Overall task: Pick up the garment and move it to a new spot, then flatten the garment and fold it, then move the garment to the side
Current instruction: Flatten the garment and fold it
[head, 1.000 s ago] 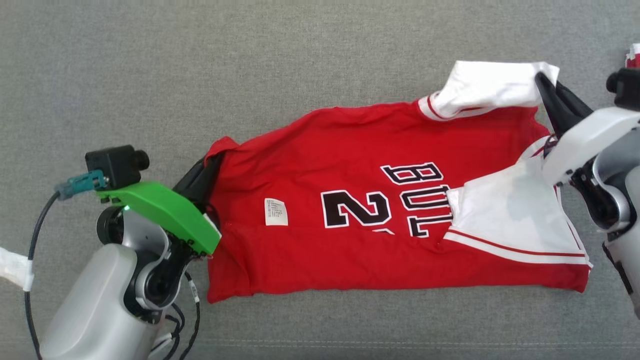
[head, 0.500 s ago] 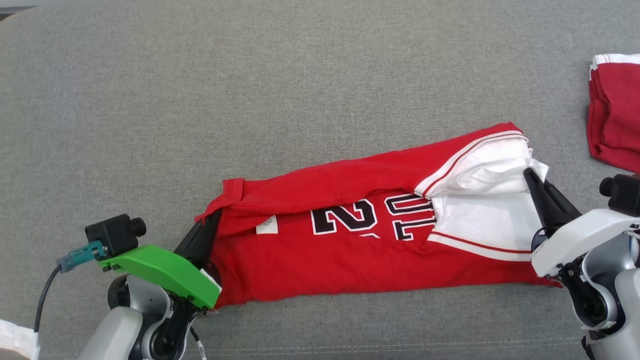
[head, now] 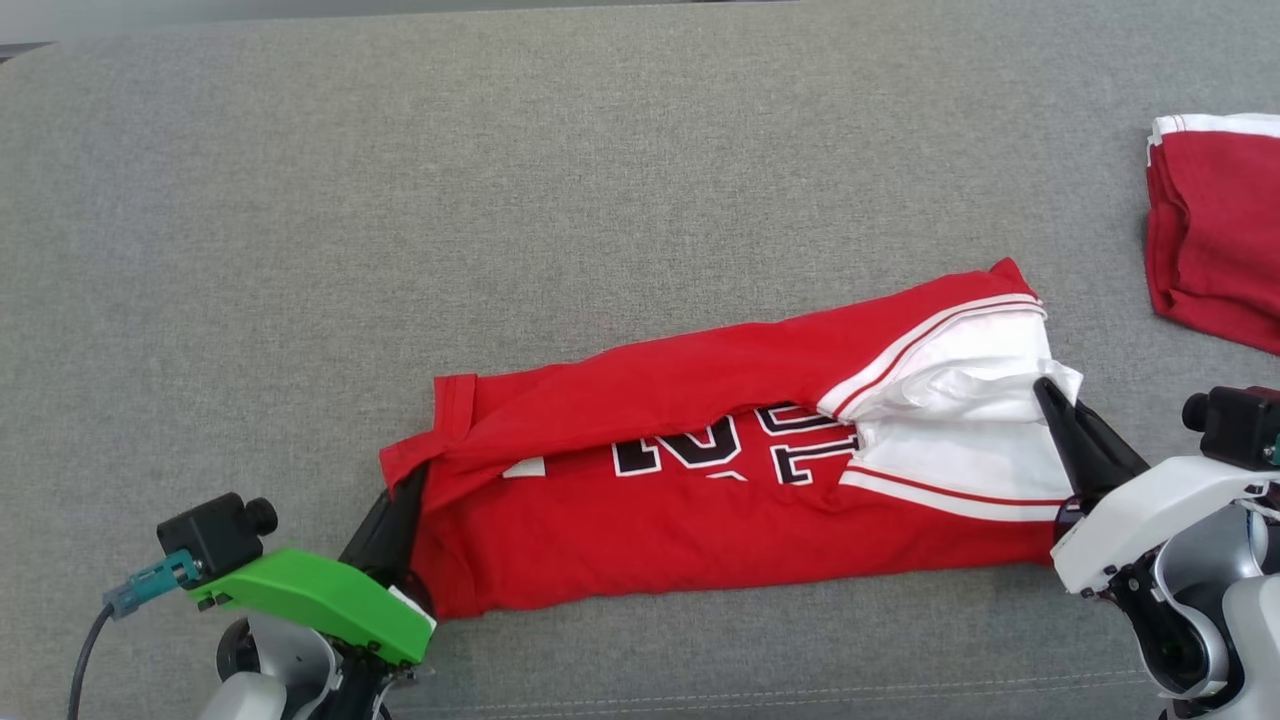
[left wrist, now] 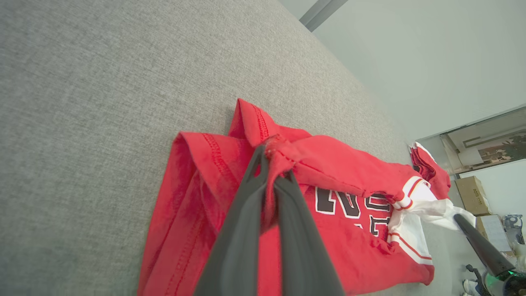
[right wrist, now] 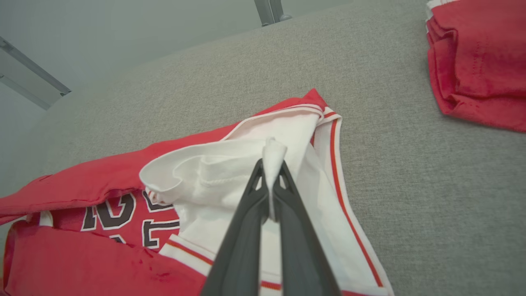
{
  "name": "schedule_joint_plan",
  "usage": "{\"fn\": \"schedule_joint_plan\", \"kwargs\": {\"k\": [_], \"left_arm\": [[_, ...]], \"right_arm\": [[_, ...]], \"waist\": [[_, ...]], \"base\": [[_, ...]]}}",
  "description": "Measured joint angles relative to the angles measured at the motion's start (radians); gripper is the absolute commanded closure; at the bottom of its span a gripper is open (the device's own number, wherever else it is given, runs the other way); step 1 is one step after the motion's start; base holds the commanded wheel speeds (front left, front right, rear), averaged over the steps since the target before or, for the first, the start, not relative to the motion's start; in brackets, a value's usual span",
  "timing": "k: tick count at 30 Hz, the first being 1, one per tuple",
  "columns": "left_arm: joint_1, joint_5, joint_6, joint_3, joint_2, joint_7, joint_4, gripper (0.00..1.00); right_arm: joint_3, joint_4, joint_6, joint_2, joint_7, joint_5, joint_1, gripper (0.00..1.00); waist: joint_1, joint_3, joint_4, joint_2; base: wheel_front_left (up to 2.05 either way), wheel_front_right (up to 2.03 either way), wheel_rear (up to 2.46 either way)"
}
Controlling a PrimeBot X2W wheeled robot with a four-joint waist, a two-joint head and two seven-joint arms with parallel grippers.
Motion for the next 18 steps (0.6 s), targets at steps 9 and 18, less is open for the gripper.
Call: {"fn": "schedule_joint_plan", "kwargs": {"k": [9,18], "left_arm": [[0.021,0.045,0.005,-0.033,0.000,-0.017,0.069,0.00],[0.074,0.304,0.081,-0.104,0.087,-0.173,0.025,0.00]], "right_arm": [[0.027,0.003,0.000,-0.017,0.049,-0.014,0.035,0.00],[-0.038,-0.047,0.000,-0.082,0.132,-0.051,0.025,0.00]], "waist": [[0.0000,-0.002,0.002,0.0000],[0.0000,-0.007,-0.021,0.0000]], "base": [[0.00,0.00,0.00],[0.00,0.00,0.00]]}}
